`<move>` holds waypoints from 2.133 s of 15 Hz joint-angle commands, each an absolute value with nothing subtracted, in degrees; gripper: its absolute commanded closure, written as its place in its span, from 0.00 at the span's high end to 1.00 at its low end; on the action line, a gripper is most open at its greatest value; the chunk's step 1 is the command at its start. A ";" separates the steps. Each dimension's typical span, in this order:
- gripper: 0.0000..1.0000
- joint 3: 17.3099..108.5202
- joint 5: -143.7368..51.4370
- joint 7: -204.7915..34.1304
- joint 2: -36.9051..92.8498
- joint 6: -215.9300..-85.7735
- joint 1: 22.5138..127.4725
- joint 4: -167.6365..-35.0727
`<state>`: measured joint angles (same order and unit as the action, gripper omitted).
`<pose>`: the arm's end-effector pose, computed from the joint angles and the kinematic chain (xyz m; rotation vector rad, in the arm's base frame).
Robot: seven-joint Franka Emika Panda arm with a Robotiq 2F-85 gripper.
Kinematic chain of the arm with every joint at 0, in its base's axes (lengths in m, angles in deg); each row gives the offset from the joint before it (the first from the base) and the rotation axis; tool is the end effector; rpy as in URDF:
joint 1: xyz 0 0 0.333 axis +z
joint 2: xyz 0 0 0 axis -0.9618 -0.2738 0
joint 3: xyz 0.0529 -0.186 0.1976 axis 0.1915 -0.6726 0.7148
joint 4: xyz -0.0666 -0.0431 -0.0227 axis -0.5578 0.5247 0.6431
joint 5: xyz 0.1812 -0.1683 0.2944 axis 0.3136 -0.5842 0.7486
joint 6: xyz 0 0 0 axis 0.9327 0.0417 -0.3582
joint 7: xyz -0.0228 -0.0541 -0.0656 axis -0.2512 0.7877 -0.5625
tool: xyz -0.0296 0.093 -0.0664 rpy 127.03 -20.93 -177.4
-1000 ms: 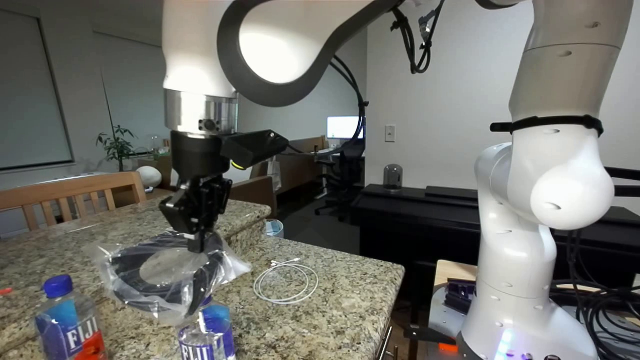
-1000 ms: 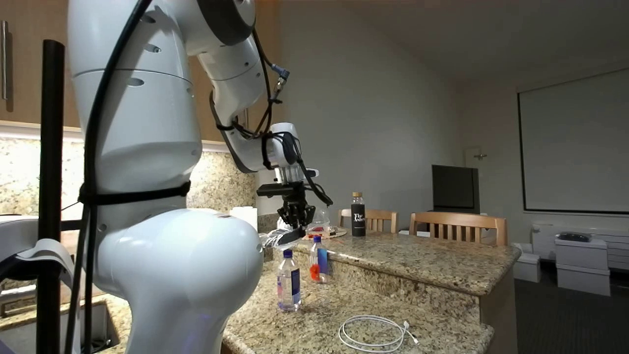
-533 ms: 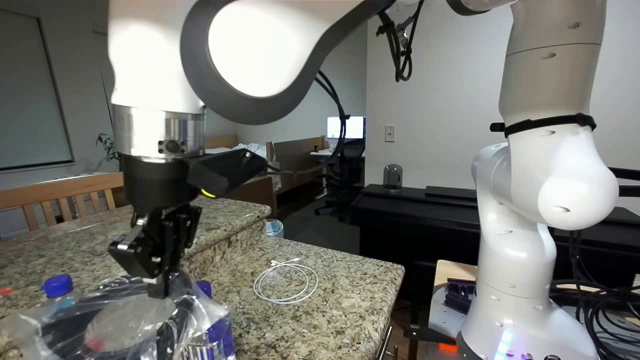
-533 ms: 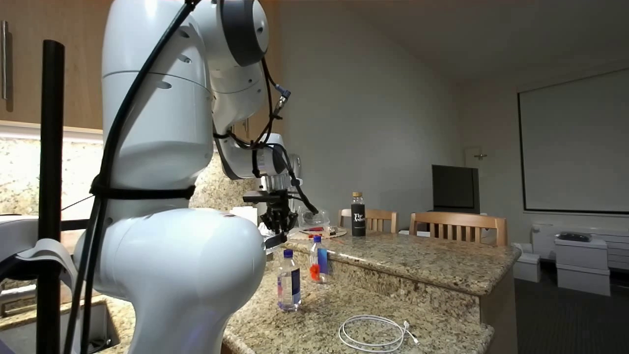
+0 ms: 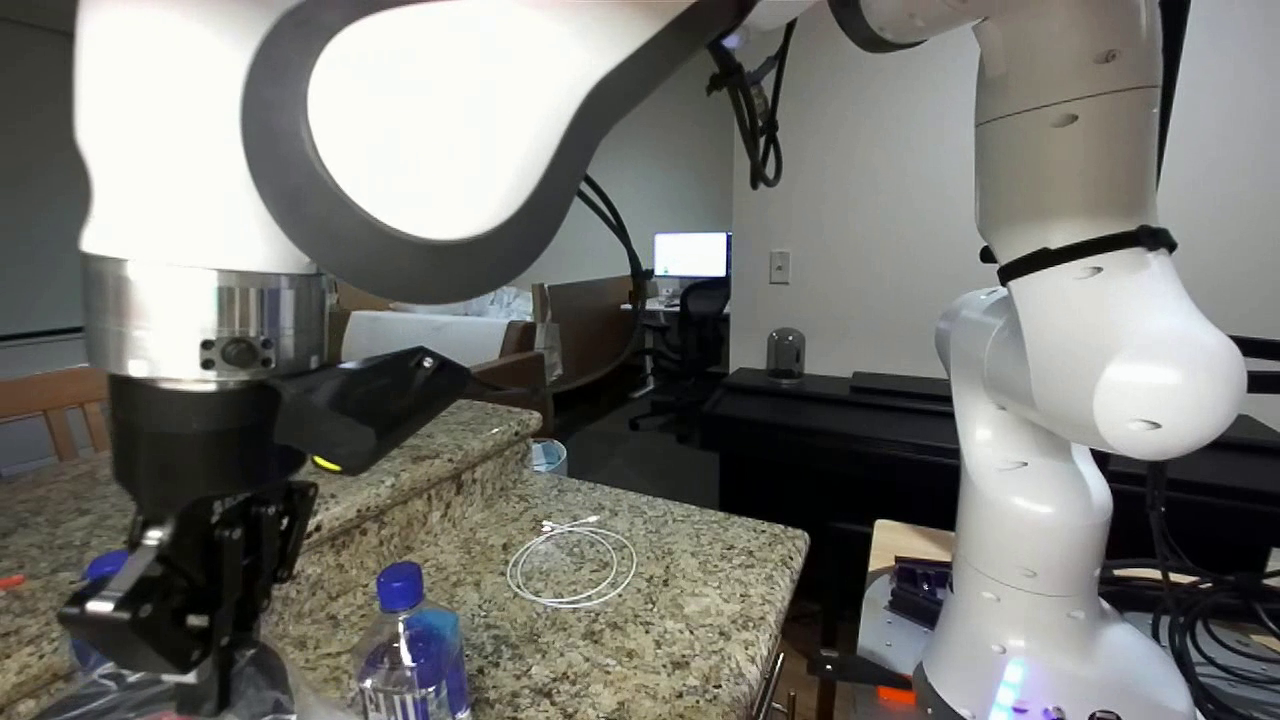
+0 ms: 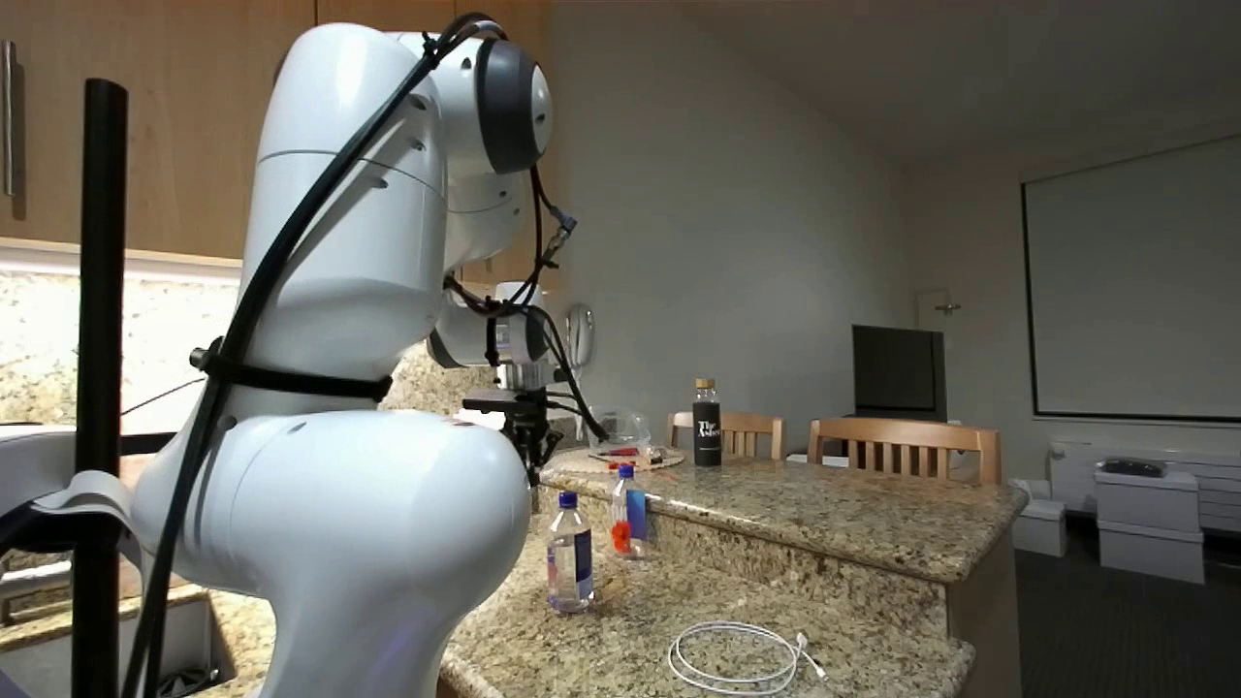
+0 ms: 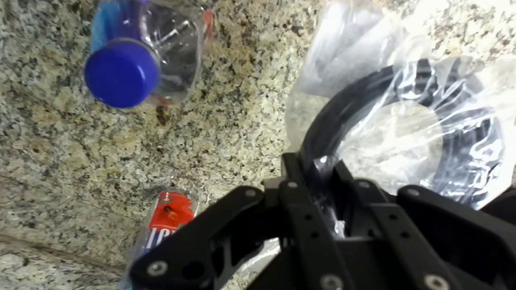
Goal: Move the bottle and the black cable to the left on the counter
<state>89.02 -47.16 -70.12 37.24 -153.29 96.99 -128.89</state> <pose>0.4065 0.4028 0.3400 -2.9519 -0.7213 -0.2383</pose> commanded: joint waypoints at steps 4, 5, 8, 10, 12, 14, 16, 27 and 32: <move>0.45 89.01 -44.19 -75.49 30.27 -153.38 98.42 -123.74; 0.47 88.86 -43.79 -75.87 29.51 -152.94 98.43 -123.08; 0.64 88.28 -43.60 -75.03 28.12 -151.70 98.77 -121.64; 0.77 87.49 -44.67 -73.64 27.80 -150.85 99.18 -121.05; 0.90 86.45 -45.83 -72.14 28.20 -150.52 99.47 -121.14; 1.00 85.70 -45.41 -72.17 30.73 -150.37 98.74 -122.68; 1.00 84.53 -45.92 -70.74 32.92 -150.57 98.49 -124.05; 1.00 80.48 -51.75 -58.19 47.47 -141.53 93.88 -132.92; 1.00 79.03 -49.13 -60.06 53.05 -137.65 88.81 -139.49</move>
